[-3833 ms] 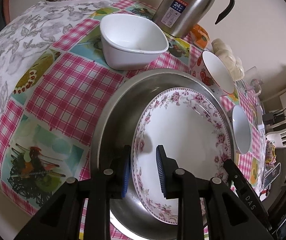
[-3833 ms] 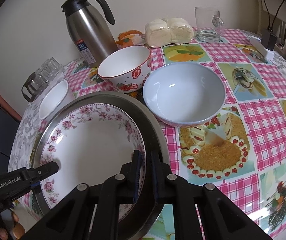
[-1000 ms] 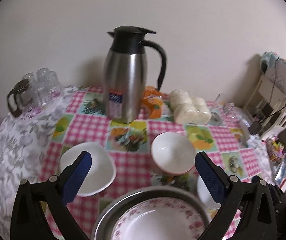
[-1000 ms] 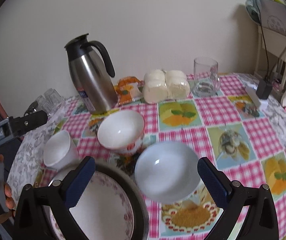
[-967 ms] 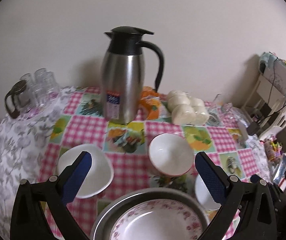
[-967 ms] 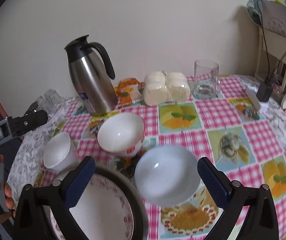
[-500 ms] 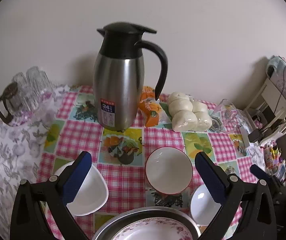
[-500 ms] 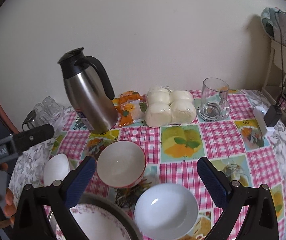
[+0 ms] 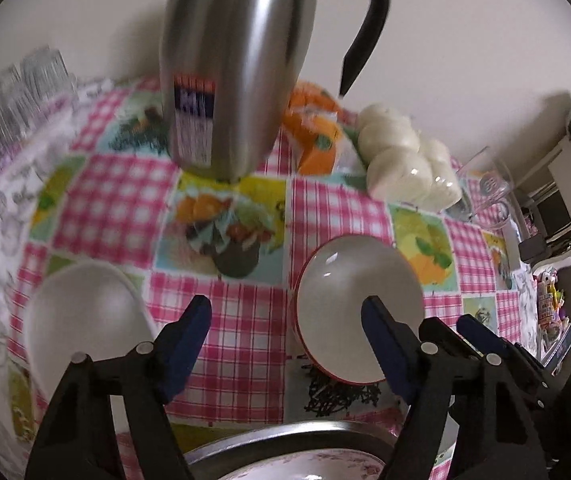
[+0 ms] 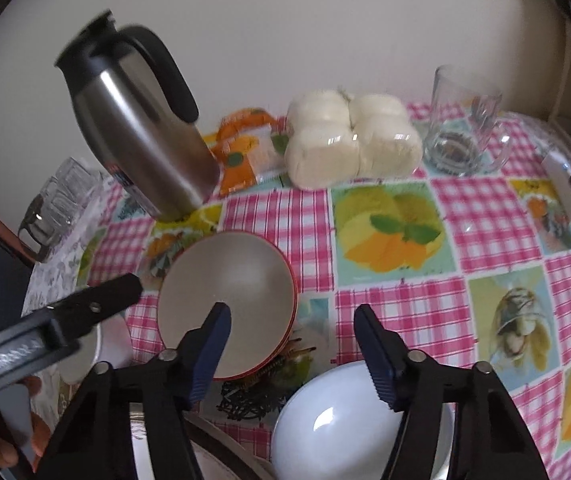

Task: Organize plates and bowls
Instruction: 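Close the right gripper on the bowl rim while the left gripper clamps it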

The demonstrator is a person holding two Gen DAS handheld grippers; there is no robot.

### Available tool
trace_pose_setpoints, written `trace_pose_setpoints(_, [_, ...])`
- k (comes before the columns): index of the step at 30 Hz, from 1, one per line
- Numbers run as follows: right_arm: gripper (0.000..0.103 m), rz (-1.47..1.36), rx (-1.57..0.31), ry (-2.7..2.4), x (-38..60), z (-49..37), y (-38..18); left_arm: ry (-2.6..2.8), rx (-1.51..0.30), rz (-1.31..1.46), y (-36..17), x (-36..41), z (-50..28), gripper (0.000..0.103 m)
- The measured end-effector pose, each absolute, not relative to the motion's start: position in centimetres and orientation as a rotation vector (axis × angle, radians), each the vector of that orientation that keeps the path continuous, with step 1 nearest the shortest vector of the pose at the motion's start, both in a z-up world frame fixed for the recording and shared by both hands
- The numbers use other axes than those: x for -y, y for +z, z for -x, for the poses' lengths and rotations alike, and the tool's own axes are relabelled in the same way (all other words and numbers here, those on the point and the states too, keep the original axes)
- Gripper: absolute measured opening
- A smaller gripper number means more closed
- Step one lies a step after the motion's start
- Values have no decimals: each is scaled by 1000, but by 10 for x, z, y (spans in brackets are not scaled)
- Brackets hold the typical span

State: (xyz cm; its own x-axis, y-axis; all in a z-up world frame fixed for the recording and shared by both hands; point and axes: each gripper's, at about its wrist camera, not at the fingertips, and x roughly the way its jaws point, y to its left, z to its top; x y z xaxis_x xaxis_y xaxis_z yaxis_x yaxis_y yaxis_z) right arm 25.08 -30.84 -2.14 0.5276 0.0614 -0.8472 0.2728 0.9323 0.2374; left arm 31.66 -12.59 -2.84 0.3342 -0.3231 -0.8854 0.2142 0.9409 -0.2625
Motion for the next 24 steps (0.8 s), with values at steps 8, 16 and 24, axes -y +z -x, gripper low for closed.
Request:
trace_pose_setpoints(8, [42,-371,-1076,-114,308,-263,-49,-360,-1247,124,-59,132,-323,66])
trace_pose_setpoints(16, [30,-355,-1113,-102,303,-270,-63,-396,-1299,102,-78,148,-325,34])
trace_pose_setpoints(24, [23,-331,-1129,-78,294,-275,-66,-408,-1303,69,-84,158,-324,20])
